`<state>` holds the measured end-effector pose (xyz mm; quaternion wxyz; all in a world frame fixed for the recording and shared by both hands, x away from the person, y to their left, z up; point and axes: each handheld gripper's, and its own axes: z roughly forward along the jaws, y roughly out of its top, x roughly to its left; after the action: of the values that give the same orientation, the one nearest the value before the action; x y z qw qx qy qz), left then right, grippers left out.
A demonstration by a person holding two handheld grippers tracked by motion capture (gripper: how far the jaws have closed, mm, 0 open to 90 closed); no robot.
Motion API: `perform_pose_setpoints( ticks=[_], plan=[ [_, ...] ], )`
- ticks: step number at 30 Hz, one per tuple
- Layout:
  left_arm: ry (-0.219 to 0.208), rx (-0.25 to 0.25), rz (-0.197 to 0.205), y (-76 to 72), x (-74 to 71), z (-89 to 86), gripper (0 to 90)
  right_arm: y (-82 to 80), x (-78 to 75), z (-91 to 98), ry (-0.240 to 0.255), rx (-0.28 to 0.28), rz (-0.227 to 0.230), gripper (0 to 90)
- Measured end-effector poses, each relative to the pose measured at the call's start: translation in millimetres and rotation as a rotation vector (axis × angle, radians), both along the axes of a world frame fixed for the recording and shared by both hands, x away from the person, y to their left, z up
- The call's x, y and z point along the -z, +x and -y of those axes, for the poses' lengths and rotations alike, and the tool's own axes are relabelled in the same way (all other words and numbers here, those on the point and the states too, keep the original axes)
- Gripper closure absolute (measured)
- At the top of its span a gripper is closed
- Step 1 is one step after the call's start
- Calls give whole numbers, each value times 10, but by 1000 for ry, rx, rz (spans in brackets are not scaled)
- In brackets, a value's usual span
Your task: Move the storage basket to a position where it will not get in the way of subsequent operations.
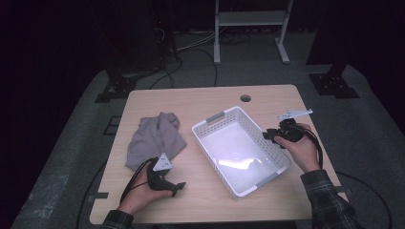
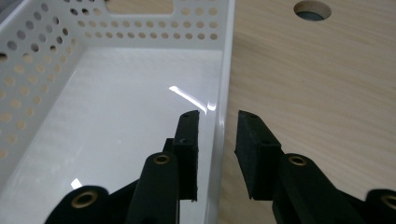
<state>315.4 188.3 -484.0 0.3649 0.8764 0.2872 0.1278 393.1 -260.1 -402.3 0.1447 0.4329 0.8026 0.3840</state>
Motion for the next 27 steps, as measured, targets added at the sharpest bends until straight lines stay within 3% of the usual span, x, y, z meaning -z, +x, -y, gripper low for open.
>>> perform_pose_setpoints(
  ticks=[13, 18, 27],
  plan=[
    [2, -1, 0, 0, -1, -1, 4, -432, 97, 243, -24, 9, -29, 714],
    [2, -2, 1, 0, 0, -1, 4, -497, 120, 261, -31, 4, -37, 762],
    [1, -2, 1, 0, 0, -1, 4, -431, 122, 270, -40, 24, -38, 837]
  ],
)
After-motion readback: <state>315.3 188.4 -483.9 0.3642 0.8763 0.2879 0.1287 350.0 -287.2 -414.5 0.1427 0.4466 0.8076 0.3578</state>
